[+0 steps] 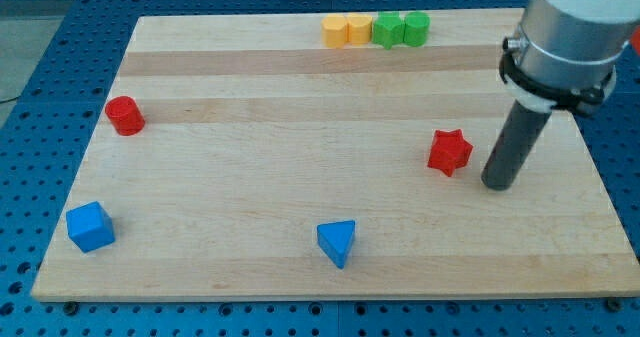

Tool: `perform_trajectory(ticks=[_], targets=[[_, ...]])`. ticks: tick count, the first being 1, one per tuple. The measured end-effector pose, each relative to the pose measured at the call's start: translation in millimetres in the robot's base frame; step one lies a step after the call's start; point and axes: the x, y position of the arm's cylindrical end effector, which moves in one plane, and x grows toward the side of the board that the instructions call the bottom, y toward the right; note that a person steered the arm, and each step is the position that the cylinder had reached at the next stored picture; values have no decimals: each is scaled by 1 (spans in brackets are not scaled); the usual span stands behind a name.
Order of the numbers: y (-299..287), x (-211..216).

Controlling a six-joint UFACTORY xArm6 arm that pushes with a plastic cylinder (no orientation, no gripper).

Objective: Push the red star towards up

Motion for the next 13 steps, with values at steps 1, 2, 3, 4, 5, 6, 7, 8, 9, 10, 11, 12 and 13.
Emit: perform_trajectory(ticks=[1, 2, 3, 4, 5, 6, 7, 8, 9, 10, 11, 12, 13], targets=[[-17, -16], [-40, -25], [-62, -36], [-77, -44], [-80, -35], [-91, -33], [-100, -8], [-109, -9], [-109, -33], [-109, -57], [-112, -77], [-122, -88], [-125, -90]])
